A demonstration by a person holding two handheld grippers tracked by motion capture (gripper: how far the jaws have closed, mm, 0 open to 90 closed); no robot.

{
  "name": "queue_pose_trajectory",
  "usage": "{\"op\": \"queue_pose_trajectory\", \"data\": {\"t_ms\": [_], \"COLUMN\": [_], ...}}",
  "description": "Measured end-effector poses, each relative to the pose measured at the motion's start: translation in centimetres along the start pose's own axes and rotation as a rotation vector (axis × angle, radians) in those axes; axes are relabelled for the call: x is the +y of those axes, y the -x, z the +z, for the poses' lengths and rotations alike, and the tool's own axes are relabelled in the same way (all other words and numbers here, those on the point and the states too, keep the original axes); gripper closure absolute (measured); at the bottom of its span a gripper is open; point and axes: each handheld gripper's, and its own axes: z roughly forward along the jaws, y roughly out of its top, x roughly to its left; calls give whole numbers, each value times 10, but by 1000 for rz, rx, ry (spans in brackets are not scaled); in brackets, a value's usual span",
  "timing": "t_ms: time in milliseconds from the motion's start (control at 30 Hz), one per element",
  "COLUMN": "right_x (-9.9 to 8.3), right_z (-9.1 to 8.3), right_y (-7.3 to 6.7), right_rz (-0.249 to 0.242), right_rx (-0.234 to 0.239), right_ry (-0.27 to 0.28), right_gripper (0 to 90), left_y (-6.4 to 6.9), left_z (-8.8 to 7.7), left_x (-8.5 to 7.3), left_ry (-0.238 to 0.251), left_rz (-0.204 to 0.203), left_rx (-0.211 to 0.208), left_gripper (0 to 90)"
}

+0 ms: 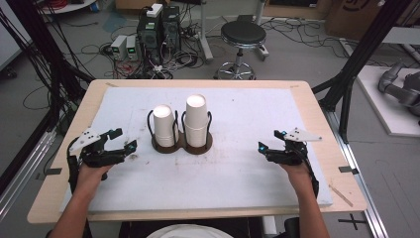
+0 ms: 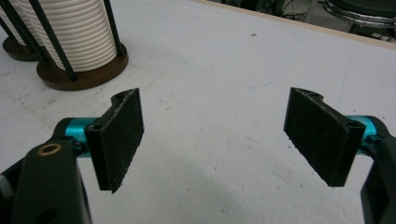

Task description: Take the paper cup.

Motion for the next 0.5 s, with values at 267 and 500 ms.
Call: {"op": "queue_pose_trajectory", "data": {"t_ms": [267, 500], "right_x": [-2, 3], "right_z": [-1, -1], "right_y": [2, 0], "right_rz": [23, 23], "right_rx": [-1, -4], "right_ry": [8, 52], "right_gripper": [205, 205], "left_y": [1, 2], "left_z": [4, 2], "left_x": [0, 0], "left_ry": [-3, -13], "left_rz": [-2, 16], "left_rx": [6, -3], "left_gripper": [192, 192]}}
